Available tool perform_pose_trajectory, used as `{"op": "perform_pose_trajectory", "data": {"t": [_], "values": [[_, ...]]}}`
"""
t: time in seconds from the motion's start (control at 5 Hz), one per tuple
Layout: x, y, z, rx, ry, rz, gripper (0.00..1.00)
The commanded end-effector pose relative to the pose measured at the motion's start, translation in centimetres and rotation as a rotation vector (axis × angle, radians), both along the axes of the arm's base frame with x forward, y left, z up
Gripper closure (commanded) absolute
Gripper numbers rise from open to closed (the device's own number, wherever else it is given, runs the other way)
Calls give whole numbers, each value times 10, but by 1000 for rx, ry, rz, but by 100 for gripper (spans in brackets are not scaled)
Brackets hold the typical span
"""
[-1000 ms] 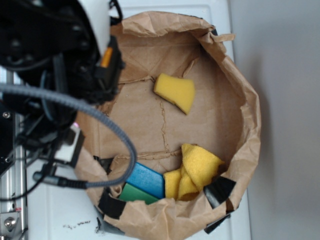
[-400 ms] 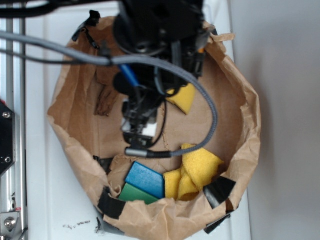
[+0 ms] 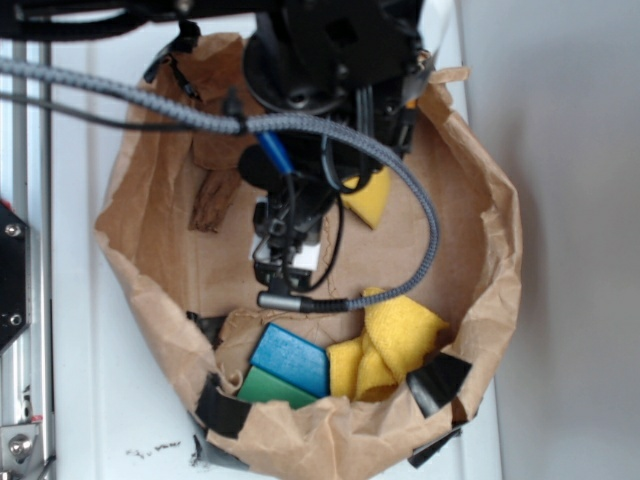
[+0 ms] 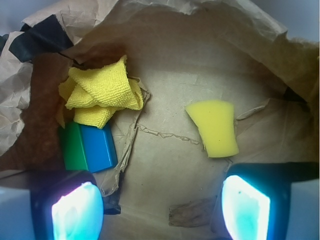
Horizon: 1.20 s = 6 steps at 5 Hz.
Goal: Grab the green sponge.
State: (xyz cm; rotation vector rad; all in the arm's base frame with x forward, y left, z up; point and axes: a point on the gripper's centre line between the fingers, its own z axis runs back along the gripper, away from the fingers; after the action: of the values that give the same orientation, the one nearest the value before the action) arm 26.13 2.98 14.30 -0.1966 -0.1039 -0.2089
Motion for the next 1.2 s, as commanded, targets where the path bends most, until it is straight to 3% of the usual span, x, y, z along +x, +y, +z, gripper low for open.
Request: {"op": "perform_pose_trajectory", "data": {"t": [0.0,0.2,0.4,0.8,1.0], "values": [[16,22,0,3,4,-42,0],[22,37,-13,-5,17,-66,0],[21,46,-34,23,-4,-107,0],[18,31,-76,105,-102,-119,0],[20,23,-75,103,-107,-124,0]]}}
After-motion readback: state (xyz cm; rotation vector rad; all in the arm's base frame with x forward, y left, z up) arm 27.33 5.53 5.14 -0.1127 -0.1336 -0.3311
